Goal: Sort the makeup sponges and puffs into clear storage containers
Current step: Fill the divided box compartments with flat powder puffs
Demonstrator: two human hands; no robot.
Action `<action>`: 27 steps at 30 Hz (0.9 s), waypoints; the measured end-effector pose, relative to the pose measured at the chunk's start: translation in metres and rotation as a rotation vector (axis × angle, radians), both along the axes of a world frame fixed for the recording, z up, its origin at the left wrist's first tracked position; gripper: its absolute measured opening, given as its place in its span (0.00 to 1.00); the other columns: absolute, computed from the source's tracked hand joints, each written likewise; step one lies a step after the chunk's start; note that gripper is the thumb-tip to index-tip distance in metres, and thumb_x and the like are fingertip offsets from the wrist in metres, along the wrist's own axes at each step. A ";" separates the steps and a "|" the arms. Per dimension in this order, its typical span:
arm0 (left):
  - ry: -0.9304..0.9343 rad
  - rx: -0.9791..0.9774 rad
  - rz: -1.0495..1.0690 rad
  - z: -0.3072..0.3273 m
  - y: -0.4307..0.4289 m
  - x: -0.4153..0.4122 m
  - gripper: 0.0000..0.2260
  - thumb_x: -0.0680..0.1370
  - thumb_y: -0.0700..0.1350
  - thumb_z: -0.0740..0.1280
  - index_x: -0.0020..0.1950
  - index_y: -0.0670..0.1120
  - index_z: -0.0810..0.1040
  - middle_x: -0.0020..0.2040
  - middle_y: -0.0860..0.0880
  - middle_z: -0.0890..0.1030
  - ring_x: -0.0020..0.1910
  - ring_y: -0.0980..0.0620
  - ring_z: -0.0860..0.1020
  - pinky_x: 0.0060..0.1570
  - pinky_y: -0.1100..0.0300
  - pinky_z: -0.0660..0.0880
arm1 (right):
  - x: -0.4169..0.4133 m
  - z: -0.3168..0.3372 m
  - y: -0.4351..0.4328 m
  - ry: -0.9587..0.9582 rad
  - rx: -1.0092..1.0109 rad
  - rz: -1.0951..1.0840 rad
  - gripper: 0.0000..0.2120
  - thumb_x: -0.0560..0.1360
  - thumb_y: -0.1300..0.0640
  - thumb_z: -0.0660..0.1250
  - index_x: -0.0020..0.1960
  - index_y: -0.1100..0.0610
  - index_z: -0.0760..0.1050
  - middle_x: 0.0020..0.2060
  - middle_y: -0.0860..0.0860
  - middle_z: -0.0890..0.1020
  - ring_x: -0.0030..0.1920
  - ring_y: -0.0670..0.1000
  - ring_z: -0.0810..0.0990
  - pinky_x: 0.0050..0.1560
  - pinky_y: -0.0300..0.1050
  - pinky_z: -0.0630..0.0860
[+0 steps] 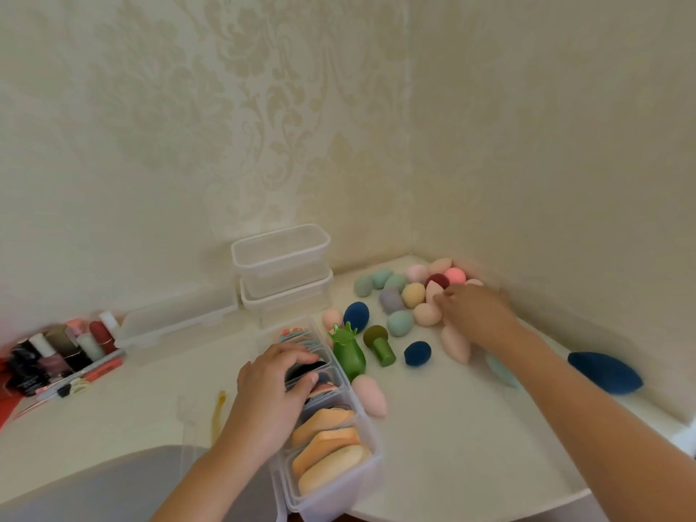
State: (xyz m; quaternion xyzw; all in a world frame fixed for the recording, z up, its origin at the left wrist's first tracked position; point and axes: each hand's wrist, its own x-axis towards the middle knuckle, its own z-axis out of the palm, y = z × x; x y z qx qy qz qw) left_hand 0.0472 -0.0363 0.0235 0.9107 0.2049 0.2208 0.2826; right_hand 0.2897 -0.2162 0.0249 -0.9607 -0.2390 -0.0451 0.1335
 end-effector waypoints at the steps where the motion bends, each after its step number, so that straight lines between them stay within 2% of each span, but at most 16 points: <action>1: 0.005 0.001 -0.003 0.001 0.000 0.000 0.11 0.75 0.46 0.69 0.47 0.63 0.74 0.52 0.64 0.74 0.58 0.56 0.73 0.65 0.50 0.67 | 0.006 0.006 -0.002 -0.029 0.072 0.005 0.16 0.80 0.50 0.51 0.55 0.56 0.75 0.51 0.56 0.80 0.52 0.57 0.76 0.55 0.50 0.67; 4: 0.018 -0.007 -0.011 0.001 0.003 0.003 0.12 0.75 0.46 0.69 0.47 0.65 0.73 0.54 0.62 0.75 0.57 0.55 0.73 0.64 0.49 0.67 | 0.030 0.025 0.003 -0.040 0.247 0.060 0.13 0.80 0.59 0.55 0.59 0.59 0.76 0.56 0.57 0.79 0.55 0.57 0.76 0.53 0.46 0.71; 6: 0.022 -0.025 -0.015 0.002 0.006 0.004 0.14 0.74 0.46 0.69 0.45 0.66 0.72 0.54 0.61 0.75 0.57 0.54 0.74 0.63 0.49 0.67 | 0.047 0.032 0.015 0.056 0.237 0.095 0.15 0.79 0.63 0.56 0.61 0.58 0.75 0.60 0.56 0.78 0.59 0.55 0.76 0.57 0.45 0.72; 8: 0.023 -0.028 -0.027 0.004 0.008 0.006 0.16 0.74 0.45 0.70 0.44 0.67 0.72 0.52 0.62 0.74 0.57 0.54 0.74 0.63 0.49 0.67 | 0.064 0.032 0.027 0.160 0.156 0.129 0.15 0.79 0.63 0.56 0.61 0.58 0.76 0.60 0.55 0.78 0.59 0.55 0.76 0.58 0.45 0.72; 10: 0.027 -0.022 -0.037 0.005 0.010 0.006 0.16 0.74 0.44 0.70 0.44 0.67 0.72 0.51 0.65 0.73 0.57 0.55 0.74 0.64 0.50 0.67 | 0.077 0.029 0.034 0.243 0.059 0.166 0.13 0.80 0.56 0.56 0.57 0.58 0.78 0.56 0.55 0.80 0.53 0.54 0.77 0.52 0.46 0.74; 12: 0.022 -0.021 -0.036 0.004 0.013 0.005 0.16 0.74 0.44 0.70 0.45 0.67 0.72 0.51 0.66 0.73 0.56 0.56 0.74 0.63 0.50 0.67 | 0.085 0.024 0.034 0.271 0.004 0.170 0.13 0.80 0.50 0.57 0.49 0.55 0.78 0.48 0.52 0.80 0.44 0.51 0.76 0.40 0.41 0.70; 15: -0.003 -0.035 -0.027 0.001 0.015 0.004 0.14 0.74 0.44 0.70 0.46 0.66 0.73 0.52 0.65 0.74 0.56 0.56 0.74 0.62 0.49 0.68 | 0.087 0.019 0.025 0.219 -0.023 0.156 0.12 0.79 0.50 0.59 0.43 0.56 0.74 0.42 0.52 0.78 0.40 0.51 0.75 0.33 0.40 0.66; 16: -0.014 -0.037 -0.026 -0.001 0.014 0.005 0.14 0.74 0.44 0.70 0.46 0.65 0.74 0.52 0.65 0.75 0.56 0.56 0.74 0.62 0.49 0.68 | 0.087 0.017 0.022 0.214 -0.022 0.158 0.10 0.78 0.53 0.61 0.44 0.58 0.75 0.43 0.54 0.79 0.41 0.52 0.76 0.34 0.40 0.67; 18: -0.028 -0.042 -0.020 -0.002 0.014 0.005 0.14 0.74 0.44 0.70 0.46 0.65 0.74 0.52 0.64 0.75 0.56 0.58 0.74 0.63 0.49 0.67 | 0.089 0.016 0.021 0.152 -0.082 0.187 0.08 0.76 0.58 0.63 0.50 0.59 0.79 0.49 0.56 0.80 0.46 0.54 0.77 0.42 0.42 0.72; 20: -0.027 -0.045 -0.011 -0.003 0.015 0.005 0.13 0.74 0.45 0.70 0.46 0.65 0.75 0.53 0.65 0.75 0.56 0.58 0.73 0.63 0.49 0.67 | 0.090 0.012 0.025 0.061 -0.131 0.203 0.12 0.76 0.59 0.62 0.58 0.57 0.77 0.55 0.55 0.78 0.54 0.54 0.74 0.50 0.43 0.71; 21: -0.019 -0.049 -0.004 -0.004 0.015 0.005 0.13 0.74 0.45 0.70 0.47 0.65 0.75 0.53 0.65 0.75 0.57 0.57 0.73 0.63 0.50 0.67 | 0.089 0.010 0.028 0.026 -0.145 0.204 0.13 0.76 0.58 0.61 0.60 0.55 0.76 0.56 0.54 0.77 0.56 0.54 0.73 0.52 0.44 0.70; 23: -0.005 -0.063 0.003 -0.004 0.015 0.005 0.12 0.74 0.46 0.69 0.48 0.65 0.74 0.54 0.65 0.75 0.58 0.55 0.72 0.63 0.50 0.68 | 0.086 0.006 0.036 -0.026 -0.194 0.193 0.12 0.78 0.52 0.58 0.56 0.51 0.77 0.54 0.53 0.77 0.59 0.55 0.69 0.55 0.49 0.69; 27: -0.018 -0.057 -0.003 -0.002 0.013 0.005 0.12 0.74 0.47 0.69 0.48 0.65 0.74 0.53 0.66 0.74 0.58 0.58 0.71 0.64 0.51 0.66 | 0.083 0.007 0.047 0.044 -0.187 0.089 0.18 0.77 0.41 0.57 0.53 0.52 0.77 0.47 0.53 0.76 0.61 0.56 0.67 0.59 0.51 0.66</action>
